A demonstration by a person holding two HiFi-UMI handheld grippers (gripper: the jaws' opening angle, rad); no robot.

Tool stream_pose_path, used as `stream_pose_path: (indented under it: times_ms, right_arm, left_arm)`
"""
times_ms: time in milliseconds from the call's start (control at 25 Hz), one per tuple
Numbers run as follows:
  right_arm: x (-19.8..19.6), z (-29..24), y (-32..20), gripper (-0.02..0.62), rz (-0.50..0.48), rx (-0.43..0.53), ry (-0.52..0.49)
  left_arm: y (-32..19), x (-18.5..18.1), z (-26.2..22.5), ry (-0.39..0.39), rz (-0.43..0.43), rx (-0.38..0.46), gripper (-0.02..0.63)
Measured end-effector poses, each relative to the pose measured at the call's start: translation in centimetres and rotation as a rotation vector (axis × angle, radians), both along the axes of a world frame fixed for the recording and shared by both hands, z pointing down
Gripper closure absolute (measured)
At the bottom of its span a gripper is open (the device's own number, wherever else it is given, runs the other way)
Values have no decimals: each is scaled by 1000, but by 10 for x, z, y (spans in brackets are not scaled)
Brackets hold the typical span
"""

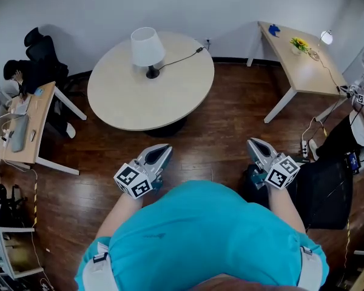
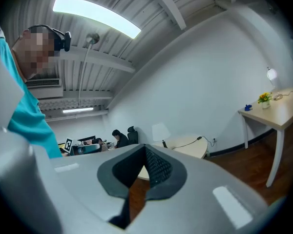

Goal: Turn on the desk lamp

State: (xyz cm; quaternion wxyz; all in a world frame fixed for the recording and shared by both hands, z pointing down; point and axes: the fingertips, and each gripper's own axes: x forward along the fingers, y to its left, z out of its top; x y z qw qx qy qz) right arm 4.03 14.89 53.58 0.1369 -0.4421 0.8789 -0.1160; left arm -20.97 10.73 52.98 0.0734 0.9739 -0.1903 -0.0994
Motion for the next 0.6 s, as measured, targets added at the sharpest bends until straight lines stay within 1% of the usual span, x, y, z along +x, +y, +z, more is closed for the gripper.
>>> stream_pose_path:
  times_ms: [80,160,280,360,480,600]
  right_arm:
    - [-9,-4,-27,594,1,-16,-6]
    - [-11,-6,-44,594,-5,-28,5]
    - [7,-6,-67,594,-4,-38,21]
    - [34,-4,-89,594,-8,-36,20]
    - [86,-3,-125,594,-41,-14,35]
    - [123,-1,-162,594,-97,10,55]
  left_arm:
    - [-31,-7,-4,-7,2,-1,577]
    - [-49,-7,-8,-3,3,-4,577]
    - [-71,9,-9,-2,-6,-19,577]
    - [-89,35,-8,-13,-15,-18,577]
    - [-116,89,-11,-40,-43,2,577]
    - [-143,128,-15,-56,-101,20,577]
